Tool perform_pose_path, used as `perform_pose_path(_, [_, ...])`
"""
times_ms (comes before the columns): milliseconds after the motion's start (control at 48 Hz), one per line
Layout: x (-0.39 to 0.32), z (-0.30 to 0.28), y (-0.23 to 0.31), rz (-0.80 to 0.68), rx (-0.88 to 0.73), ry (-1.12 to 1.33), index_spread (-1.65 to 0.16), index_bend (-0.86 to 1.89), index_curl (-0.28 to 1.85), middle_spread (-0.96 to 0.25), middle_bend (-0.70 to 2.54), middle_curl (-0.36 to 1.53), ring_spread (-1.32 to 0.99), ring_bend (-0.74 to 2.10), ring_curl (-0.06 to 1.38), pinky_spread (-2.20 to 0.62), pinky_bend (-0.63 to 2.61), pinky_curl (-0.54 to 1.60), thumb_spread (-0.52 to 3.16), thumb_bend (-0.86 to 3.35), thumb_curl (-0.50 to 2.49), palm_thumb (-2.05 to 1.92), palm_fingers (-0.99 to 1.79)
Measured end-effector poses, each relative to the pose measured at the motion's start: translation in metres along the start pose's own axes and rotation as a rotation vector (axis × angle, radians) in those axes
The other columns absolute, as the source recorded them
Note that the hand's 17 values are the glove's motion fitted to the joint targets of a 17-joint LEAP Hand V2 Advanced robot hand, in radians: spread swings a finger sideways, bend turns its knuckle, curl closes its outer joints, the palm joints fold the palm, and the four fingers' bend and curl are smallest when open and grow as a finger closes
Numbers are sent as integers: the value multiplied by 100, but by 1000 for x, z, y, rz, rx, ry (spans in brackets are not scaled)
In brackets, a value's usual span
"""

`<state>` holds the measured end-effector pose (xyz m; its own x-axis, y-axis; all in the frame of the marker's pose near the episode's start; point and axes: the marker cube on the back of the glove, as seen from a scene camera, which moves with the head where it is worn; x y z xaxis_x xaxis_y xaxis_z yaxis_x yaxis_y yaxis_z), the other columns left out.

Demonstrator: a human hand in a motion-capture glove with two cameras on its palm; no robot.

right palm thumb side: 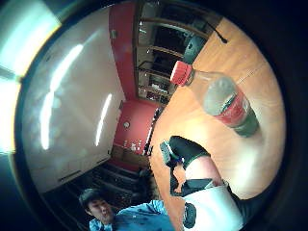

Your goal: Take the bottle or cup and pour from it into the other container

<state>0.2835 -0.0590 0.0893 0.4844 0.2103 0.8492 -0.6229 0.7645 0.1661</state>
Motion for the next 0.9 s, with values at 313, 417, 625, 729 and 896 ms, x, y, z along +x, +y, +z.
perform_pose_path(313, [1,41,-22,24,-36,-73,-31,12,17,10,24,33,14,57,30,22,76,30,91,-3,35,57,2])
perform_pose_path(417, [-1,54,-30,36,-33,-121,-31,12,17,10,23,33,15,58,30,22,77,30,90,-3,35,57,2])
perform_pose_path(625, [-2,80,-41,79,20,-304,-32,11,16,11,18,32,17,63,31,24,87,31,87,-2,36,63,11])
perform_pose_path(729, [-3,89,-44,76,78,-335,-35,15,18,10,18,31,16,64,31,25,89,32,85,0,37,70,23])
perform_pose_path(896, [-6,97,-48,69,142,-345,-30,23,24,7,25,33,9,61,29,21,77,28,80,1,40,85,64])
